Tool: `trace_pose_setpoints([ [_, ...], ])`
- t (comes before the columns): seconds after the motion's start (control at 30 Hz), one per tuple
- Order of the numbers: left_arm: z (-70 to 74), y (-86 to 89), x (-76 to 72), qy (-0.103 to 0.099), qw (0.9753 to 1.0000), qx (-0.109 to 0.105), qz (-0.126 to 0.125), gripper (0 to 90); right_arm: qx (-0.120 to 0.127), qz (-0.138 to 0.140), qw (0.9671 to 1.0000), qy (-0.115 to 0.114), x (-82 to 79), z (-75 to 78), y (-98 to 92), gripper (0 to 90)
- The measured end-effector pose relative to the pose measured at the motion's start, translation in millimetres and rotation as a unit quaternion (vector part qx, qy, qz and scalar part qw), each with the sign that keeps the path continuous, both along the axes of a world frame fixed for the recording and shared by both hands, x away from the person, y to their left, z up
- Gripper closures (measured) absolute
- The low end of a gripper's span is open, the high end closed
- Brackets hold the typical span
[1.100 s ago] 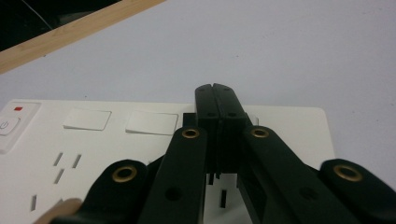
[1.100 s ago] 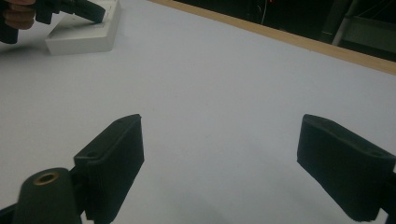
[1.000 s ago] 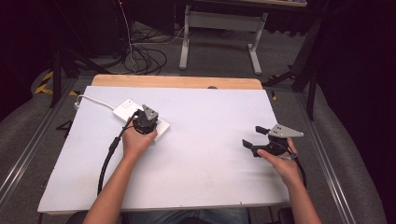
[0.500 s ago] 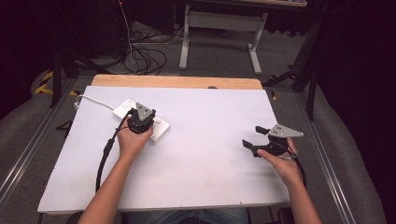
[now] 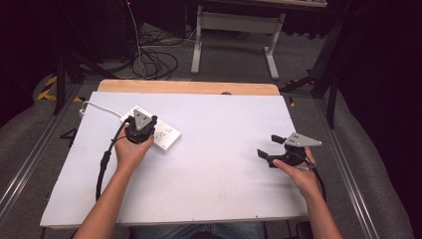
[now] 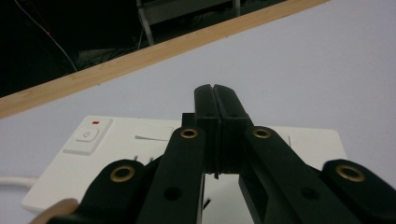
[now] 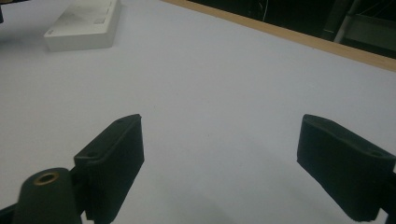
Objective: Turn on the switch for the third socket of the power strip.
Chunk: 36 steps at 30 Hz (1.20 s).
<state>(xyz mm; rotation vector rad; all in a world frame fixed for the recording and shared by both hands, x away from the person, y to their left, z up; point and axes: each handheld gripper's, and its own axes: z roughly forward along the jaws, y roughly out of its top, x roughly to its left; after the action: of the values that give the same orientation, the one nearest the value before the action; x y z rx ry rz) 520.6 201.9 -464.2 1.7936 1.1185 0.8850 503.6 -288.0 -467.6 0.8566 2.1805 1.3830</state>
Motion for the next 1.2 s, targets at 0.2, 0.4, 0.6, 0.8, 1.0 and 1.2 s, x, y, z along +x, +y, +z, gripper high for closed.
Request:
trace_pose_setpoints([
  [0.2,1.2,10.0,-7.7,-0.003,0.9999,-0.007,-0.009,87.2,0.001,0.001,1.0000,0.000,0.2,0.1,-0.2,15.0],
  [0.4,5.3,20.3,-23.8,-0.009,0.9996,-0.017,-0.021,84.3,0.002,0.000,1.0000,0.000,0.6,0.2,-0.5,15.0],
  [0.6,5.8,27.5,-41.0,-0.016,0.9991,-0.029,-0.027,84.0,0.002,0.001,1.0000,0.000,0.4,0.3,-0.6,15.0],
  [0.8,2.2,35.5,-48.8,-0.013,0.9991,-0.034,-0.019,82.0,0.002,0.002,1.0000,-0.001,0.6,0.5,-0.7,14.9],
  [1.0,2.1,38.9,-53.9,-0.013,0.9991,-0.038,-0.015,75.8,0.005,0.002,1.0000,-0.001,0.2,1.0,-1.2,14.9],
  [1.2,0.8,40.0,-60.0,-0.010,0.9993,-0.031,-0.016,68.0,0.004,0.002,1.0000,-0.002,-0.1,1.5,-1.7,14.9],
])
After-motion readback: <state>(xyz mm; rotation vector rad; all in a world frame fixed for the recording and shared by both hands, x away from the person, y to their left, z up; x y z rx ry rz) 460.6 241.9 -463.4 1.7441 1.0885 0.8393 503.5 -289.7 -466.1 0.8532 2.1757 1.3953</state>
